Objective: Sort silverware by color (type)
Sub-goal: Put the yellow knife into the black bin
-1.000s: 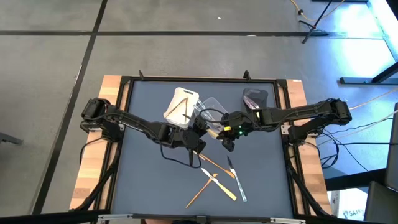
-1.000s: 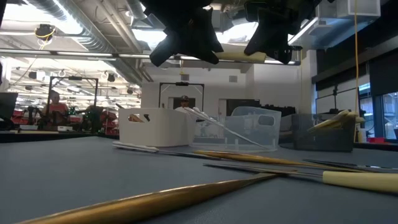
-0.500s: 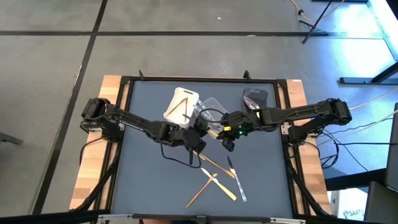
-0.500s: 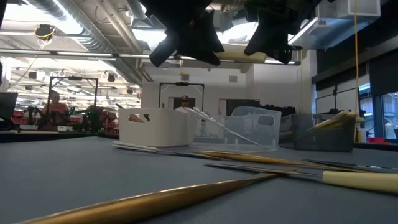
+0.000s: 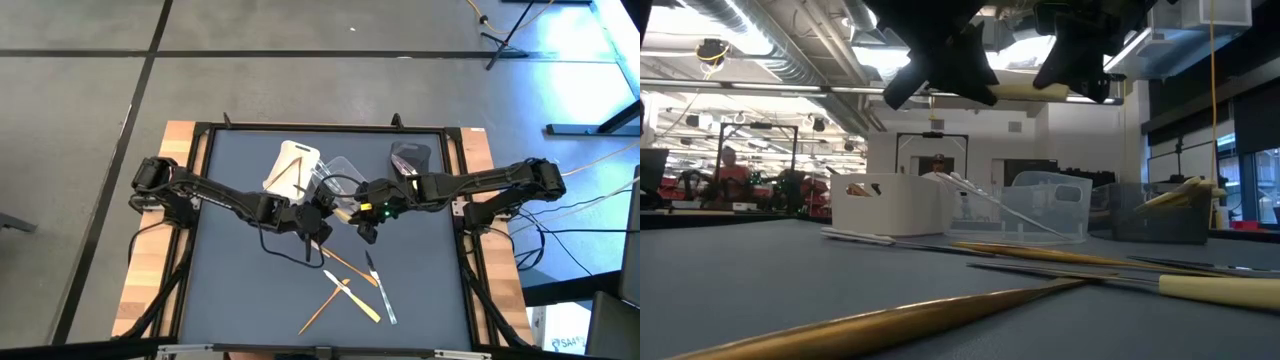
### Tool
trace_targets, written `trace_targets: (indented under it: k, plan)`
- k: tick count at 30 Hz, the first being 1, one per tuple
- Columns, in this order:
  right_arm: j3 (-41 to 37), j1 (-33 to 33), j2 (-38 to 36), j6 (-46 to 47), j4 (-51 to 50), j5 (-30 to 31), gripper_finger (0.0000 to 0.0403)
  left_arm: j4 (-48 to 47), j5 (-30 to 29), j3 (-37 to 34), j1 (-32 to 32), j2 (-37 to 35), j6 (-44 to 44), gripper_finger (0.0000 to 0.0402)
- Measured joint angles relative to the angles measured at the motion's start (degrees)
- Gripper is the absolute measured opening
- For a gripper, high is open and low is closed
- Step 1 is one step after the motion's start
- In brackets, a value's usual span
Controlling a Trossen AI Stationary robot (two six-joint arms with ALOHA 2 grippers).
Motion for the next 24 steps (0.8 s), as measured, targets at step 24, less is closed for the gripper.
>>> trace_targets:
  k: [24]
  plan:
    - [0.07, -0.02, 0.04, 0.2, 0.47, -0.46, 0.0125, 7.16, 0.38, 0.14, 0.15, -0.02, 0.26, 0.0045]
